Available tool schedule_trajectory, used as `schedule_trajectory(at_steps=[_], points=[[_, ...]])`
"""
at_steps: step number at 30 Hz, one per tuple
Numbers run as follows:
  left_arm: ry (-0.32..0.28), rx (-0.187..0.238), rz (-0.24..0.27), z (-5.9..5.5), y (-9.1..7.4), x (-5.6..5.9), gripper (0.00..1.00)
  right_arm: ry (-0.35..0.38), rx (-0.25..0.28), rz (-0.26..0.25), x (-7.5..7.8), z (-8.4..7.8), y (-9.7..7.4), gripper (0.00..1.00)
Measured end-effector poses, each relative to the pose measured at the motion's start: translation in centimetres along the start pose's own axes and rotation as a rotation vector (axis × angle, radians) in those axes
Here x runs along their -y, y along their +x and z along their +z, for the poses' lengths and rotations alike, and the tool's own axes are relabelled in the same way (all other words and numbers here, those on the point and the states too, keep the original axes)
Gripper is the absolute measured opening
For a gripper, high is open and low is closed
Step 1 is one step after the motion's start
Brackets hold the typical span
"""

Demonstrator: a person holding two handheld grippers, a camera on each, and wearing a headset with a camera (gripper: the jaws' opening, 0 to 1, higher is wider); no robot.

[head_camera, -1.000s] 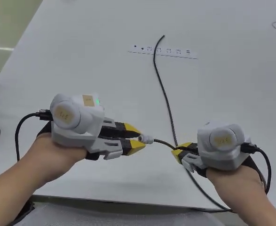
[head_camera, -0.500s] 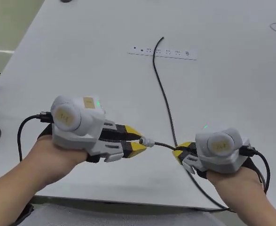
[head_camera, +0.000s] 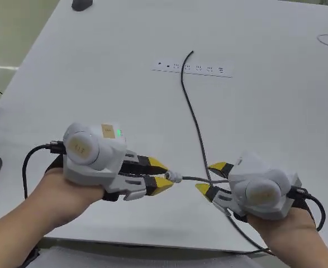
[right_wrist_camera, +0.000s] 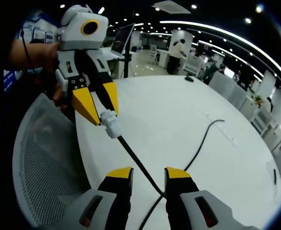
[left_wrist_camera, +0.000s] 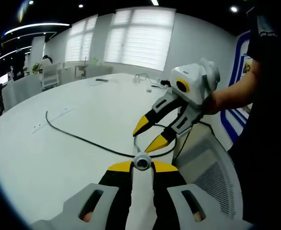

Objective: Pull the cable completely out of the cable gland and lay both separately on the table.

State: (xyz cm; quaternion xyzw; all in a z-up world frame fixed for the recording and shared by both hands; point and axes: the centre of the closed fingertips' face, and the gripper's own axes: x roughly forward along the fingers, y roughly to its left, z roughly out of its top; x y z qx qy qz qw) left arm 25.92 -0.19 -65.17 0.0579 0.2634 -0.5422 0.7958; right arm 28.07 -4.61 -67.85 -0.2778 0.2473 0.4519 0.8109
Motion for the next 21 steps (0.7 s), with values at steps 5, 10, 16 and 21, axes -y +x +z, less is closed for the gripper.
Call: schedule_trajectory(at_steps=[5,10,16,21], points=[[0.004,-0.003,-0.002,0.0,0.0,0.2,0.15,-0.14,0.047,0.05,-1.9,2.8,0.0,0.24],[0.0,-0.003,-0.003,0.0,0.0,0.3,0.15,-0.176,0.019,0.074,-2.6,2.2,1.0,0.21],[-0.003,-0.004,0.0,0.0,0.1,0.4,0.15,-0.184,0.003,0.088,-2.6,1.6,1.1,0.16],[-0.004,-0.001,0.002,-0.1,0.1,0.5,0.15,-0.165,0.023,0.102,-2.8,1.8,1.4,0.09]])
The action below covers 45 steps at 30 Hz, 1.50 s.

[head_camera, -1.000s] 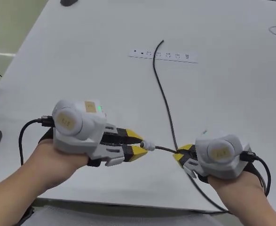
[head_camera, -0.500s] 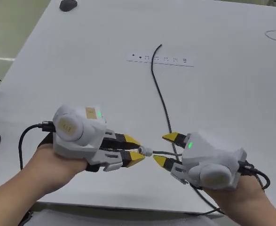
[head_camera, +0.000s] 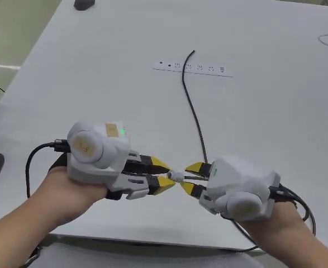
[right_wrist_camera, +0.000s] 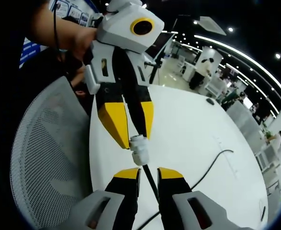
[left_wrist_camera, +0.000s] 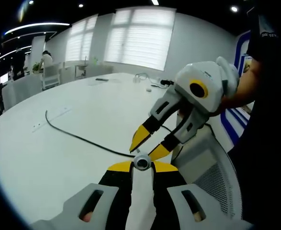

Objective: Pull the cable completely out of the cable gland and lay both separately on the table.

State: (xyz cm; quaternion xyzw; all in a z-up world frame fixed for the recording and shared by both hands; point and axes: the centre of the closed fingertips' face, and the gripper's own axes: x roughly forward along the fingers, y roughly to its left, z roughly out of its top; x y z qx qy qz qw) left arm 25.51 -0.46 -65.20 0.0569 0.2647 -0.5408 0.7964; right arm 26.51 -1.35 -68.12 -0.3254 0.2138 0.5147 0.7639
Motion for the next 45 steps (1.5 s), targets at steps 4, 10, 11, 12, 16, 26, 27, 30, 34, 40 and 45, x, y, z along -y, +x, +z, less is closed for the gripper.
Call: schedule_trajectory(at_steps=[4,10,11,12,16,26,27,30,34,40,45], points=[[-0.006,0.004,0.001,-0.1,0.1,0.1,0.15,0.003,0.008,0.004,-0.2,0.1,0.2,0.05],[-0.01,0.004,0.008,-0.1,0.1,-0.1,0.15,0.01,0.004,0.004,-0.2,0.1,0.4,0.02],[-0.01,0.004,0.009,-0.1,0.1,-0.1,0.15,0.016,0.005,0.004,-0.1,0.1,0.5,0.02],[-0.011,0.005,0.011,0.0,0.1,-0.2,0.15,0.019,0.007,0.003,-0.1,0.1,0.5,0.02],[-0.012,0.011,0.016,0.2,0.0,-0.2,0.15,0.032,0.003,0.004,0.1,-0.1,0.6,0.01],[-0.029,0.04,0.017,0.7,-0.2,-0.4,0.15,0.172,0.004,0.018,0.7,-1.4,0.7,0.01],[-0.026,0.043,0.015,0.8,-0.2,-0.4,0.15,0.181,0.006,0.021,0.8,-1.6,0.8,0.01],[-0.026,0.048,0.019,0.9,-0.4,-0.6,0.15,0.175,-0.025,0.013,0.7,-2.5,1.2,0.0],[-0.025,0.052,0.02,0.9,-0.6,-0.8,0.15,0.197,-0.054,0.0,0.9,-3.7,1.3,0.0],[-0.022,0.044,0.02,0.3,-1.0,-1.2,0.15,0.22,-0.077,-0.012,0.9,-4.5,1.7,0.0],[-0.006,0.05,0.019,0.0,-1.1,-1.4,0.15,0.231,-0.08,-0.018,1.0,-4.2,1.8,0.0]])
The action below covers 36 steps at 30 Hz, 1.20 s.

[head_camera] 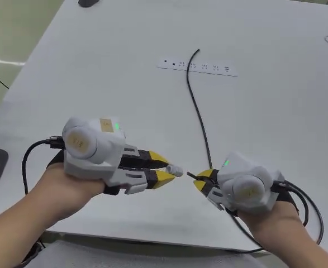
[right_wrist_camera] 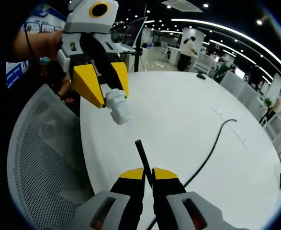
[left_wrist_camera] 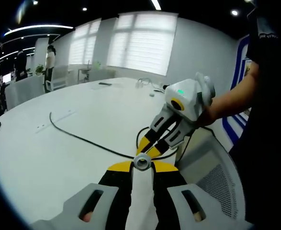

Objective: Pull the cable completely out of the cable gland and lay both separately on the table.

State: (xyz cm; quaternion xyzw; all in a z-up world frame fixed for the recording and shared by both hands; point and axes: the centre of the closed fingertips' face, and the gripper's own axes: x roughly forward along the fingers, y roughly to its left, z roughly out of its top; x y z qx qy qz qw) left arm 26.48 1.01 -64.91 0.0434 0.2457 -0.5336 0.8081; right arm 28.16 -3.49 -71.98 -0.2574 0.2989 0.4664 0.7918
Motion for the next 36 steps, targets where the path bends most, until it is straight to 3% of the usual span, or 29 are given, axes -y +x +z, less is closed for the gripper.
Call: schedule_trajectory(at_steps=[12,15,18,20,28,36], points=[[-0.021,0.041,-0.002,-1.4,0.0,-1.0,0.15,0.045,-0.004,-0.009,1.2,0.9,0.5,0.0],[0.009,0.021,-0.003,-2.1,0.0,-1.3,0.15,0.069,-0.001,-0.02,1.7,1.5,0.8,0.0],[0.053,0.05,-0.017,-2.0,-0.2,-1.6,0.15,0.09,0.001,-0.018,1.9,2.0,1.2,0.0],[0.043,0.05,-0.018,-2.3,-0.3,-1.9,0.15,0.077,-0.004,-0.027,2.0,2.4,1.5,0.0],[0.031,0.036,-0.029,-4.0,-0.6,-2.9,0.15,0.065,0.031,-0.092,3.6,5.2,2.6,0.0],[0.005,0.047,-0.042,-5.8,-0.7,-4.1,0.15,0.055,0.049,-0.092,4.0,8.4,4.6,0.0]])
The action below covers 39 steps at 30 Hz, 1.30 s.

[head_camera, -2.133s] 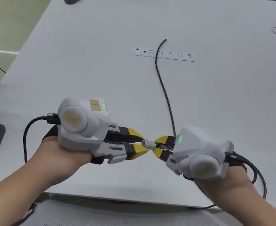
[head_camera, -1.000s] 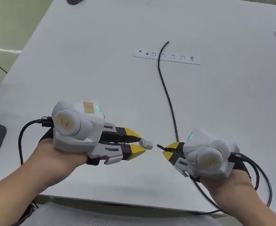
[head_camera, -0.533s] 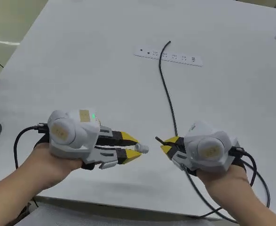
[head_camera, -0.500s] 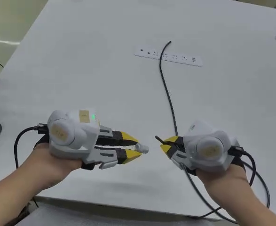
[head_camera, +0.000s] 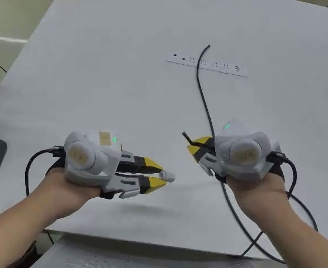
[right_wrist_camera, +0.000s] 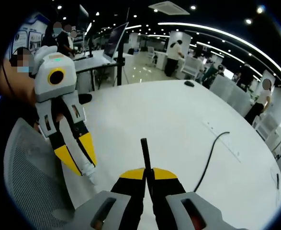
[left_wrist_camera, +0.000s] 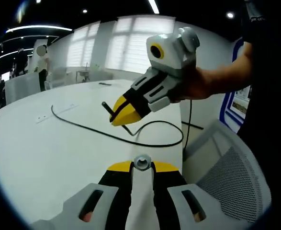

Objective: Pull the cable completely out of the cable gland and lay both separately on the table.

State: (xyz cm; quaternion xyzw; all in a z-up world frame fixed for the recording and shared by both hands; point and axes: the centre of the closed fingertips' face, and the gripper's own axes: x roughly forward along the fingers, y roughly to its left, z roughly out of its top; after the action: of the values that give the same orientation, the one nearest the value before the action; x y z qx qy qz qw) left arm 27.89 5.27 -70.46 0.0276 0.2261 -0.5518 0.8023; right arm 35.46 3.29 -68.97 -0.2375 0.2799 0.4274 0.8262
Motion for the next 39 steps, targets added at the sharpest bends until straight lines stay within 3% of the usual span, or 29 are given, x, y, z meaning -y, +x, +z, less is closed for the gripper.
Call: schedule_trajectory(at_steps=[6,12,21,24,30,34,39], points=[[-0.012,0.001,0.007,-1.6,-0.5,-0.9,0.15,-0.017,0.003,0.025,-1.1,2.1,1.9,0.0],[-0.029,0.001,0.031,-2.9,-1.5,-1.5,0.15,-0.095,0.001,0.056,-3.0,4.2,3.9,0.0],[-0.066,-0.005,0.065,-5.5,-3.4,-2.8,0.15,-0.189,-0.026,0.104,-6.0,5.5,7.4,0.0],[-0.077,-0.016,0.074,-6.5,-3.6,-3.2,0.15,-0.22,-0.04,0.122,-7.0,5.5,8.5,0.0],[-0.098,-0.035,0.084,-8.0,-3.5,-3.8,0.15,-0.294,-0.087,0.199,-9.0,3.8,11.1,0.0],[-0.117,-0.038,0.094,-8.8,-3.2,-4.1,0.15,-0.301,-0.121,0.261,-9.9,2.2,12.7,0.0],[-0.131,-0.058,0.097,-9.9,-2.7,-4.2,0.15,-0.298,-0.143,0.292,-10.5,1.1,13.8,0.0]])
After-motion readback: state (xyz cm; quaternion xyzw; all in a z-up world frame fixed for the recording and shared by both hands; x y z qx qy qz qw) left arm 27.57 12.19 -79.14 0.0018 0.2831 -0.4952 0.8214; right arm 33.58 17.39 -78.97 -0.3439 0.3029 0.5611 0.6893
